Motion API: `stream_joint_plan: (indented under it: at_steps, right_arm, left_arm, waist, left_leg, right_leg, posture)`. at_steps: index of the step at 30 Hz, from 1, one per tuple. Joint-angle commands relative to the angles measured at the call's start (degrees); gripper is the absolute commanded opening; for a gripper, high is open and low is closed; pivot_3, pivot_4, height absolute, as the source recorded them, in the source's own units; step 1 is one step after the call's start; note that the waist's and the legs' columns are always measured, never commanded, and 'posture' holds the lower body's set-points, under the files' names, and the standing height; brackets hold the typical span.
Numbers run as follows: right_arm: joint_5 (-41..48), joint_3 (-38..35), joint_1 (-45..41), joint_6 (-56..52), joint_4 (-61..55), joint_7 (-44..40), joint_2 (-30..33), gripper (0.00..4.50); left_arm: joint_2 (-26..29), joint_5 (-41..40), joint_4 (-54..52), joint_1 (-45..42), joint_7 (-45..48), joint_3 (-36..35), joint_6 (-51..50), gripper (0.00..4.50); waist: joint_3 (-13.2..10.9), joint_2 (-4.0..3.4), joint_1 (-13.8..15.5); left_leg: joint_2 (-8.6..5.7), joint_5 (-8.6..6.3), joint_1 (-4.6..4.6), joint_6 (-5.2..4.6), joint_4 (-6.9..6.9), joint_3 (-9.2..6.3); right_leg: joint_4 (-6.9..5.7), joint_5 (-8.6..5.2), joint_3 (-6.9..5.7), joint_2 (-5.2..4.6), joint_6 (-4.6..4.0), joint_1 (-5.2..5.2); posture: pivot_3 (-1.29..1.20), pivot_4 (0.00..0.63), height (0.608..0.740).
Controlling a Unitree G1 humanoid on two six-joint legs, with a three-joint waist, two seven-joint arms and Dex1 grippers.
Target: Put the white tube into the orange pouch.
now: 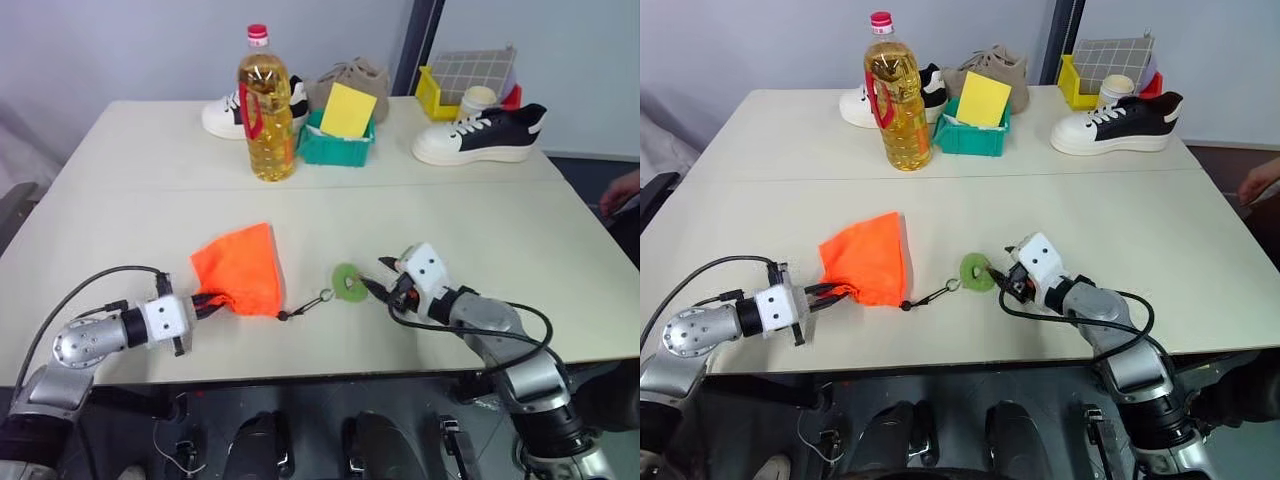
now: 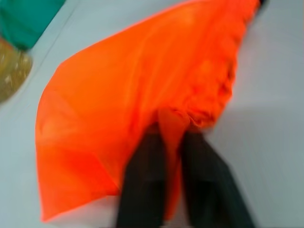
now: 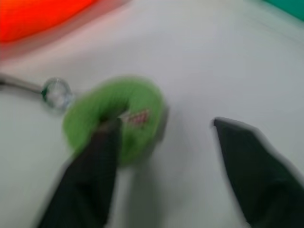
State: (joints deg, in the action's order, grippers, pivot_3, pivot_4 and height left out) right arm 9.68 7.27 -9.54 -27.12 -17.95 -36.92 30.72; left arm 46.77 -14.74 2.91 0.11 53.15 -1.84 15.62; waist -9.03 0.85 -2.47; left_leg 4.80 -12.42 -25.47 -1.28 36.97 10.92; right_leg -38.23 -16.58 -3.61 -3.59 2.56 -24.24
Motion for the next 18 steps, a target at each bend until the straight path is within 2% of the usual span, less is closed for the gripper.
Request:
stream_joint_plan:
  at_steps: [1, 2, 8, 11, 14, 18]
  right_arm:
    - [-0.16, 2.38, 0.5, 1.66, -3.87, -2.25, 0.8, 4.5]
    - [-0.81, 3.18, 0.49, 2.15, -3.88, -2.44, 0.84, 4.5]
    - [-8.11, 9.03, -2.68, 6.62, 2.26, -0.96, -0.11, 4.5]
    - [-9.98, 10.19, -3.99, 8.71, 4.95, -0.75, -0.75, 4.5]
    - [-12.56, 11.38, -5.3, 10.29, 7.38, -0.5, -0.64, 3.75]
    - [-13.47, 10.41, -4.89, 10.7, 6.73, -0.72, 0.66, 1.77]
  left_arm:
    - [2.62, -9.15, -8.12, 1.73, 3.23, -3.42, -12.02, 2.77]
    - [3.36, -10.73, -9.64, 2.2, 3.78, -4.12, -14.93, 3.2]
    - [5.7, -21.91, -15.56, 2.14, 5.47, -8.55, -32.41, 3.2]
    - [4.92, -23.15, -16.67, 1.28, 5.03, -9.89, -35.22, 3.2]
    - [3.12, -24.92, -17.69, -0.3, 3.37, -10.87, -38.06, 3.24]
    - [1.05, -26.27, -18.84, -2.71, 1.71, -11.63, -40.53, 3.24]
  waist:
    - [0.0, 0.0, -0.08]
    - [0.0, 0.0, -0.13]
    - [0.0, 0.0, -0.02]
    - [0.0, 0.0, 0.04]
    - [0.0, 0.0, 0.04]
    - [0.01, 0.01, 0.12]
  left_leg:
    - [0.0, 0.0, 0.01, 0.01, 0.0, 0.0]
    - [0.01, 0.01, 0.01, 0.02, 0.0, 0.0]
    - [0.0, -0.05, 0.07, 0.15, 0.02, 0.0]
    - [-0.02, -0.07, 0.08, 0.18, 0.05, -0.01]
    - [-0.02, 0.03, 0.08, 0.35, 0.05, -0.01]
    - [-0.03, 0.12, 0.09, 0.5, 0.06, -0.01]
  right_leg:
    - [-0.01, 0.02, 0.0, 0.01, 0.04, 0.0]
    - [-0.01, 0.02, 0.0, 0.02, 0.05, -0.01]
    - [0.0, -0.02, -0.01, 0.03, -0.01, -0.15]
    - [0.01, -0.02, -0.01, 0.02, -0.02, -0.14]
    - [0.0, -0.02, -0.01, 0.02, -0.02, -0.13]
    - [0.0, -0.01, -0.01, 0.01, -0.02, -0.07]
  posture:
    - [0.0, 0.15, 0.74]
    - [0.0, 0.15, 0.74]
    - [0.0, 0.15, 0.74]
    - [0.0, 0.15, 0.74]
    - [0.0, 0.15, 0.74]
    - [0.0, 0.15, 0.74]
